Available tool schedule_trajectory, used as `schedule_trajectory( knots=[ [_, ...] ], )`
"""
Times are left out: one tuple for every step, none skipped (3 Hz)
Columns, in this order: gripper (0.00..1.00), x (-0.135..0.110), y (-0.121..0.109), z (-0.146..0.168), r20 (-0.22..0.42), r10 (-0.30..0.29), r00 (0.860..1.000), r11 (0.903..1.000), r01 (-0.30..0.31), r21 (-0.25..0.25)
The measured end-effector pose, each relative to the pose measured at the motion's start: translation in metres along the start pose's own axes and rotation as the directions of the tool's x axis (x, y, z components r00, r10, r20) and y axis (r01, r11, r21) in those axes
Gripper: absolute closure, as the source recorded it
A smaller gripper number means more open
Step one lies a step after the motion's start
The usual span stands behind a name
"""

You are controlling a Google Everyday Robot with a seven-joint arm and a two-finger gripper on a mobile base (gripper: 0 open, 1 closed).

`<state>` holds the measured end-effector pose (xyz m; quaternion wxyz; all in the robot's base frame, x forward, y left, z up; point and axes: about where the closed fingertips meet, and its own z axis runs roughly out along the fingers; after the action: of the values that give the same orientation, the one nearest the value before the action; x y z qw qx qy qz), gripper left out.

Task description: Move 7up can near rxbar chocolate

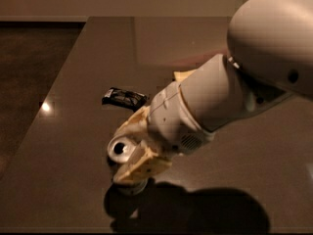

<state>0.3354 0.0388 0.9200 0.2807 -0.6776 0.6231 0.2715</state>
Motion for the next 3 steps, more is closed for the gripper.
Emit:
schedule_trajectory(
  knots=[
    [0.95, -0.002, -0.031, -0.017, -0.007, 0.024, 1.0, 0.9973, -0.023, 0.07],
    [1.0, 0.003, -0.077, -0.034, 0.013, 0.066, 0.998, 0.9877, -0.067, 0.142],
    [1.0, 0.011, -0.118, -0.04, 0.058, 0.106, 0.993, 0.9798, -0.115, 0.164]
  ],
)
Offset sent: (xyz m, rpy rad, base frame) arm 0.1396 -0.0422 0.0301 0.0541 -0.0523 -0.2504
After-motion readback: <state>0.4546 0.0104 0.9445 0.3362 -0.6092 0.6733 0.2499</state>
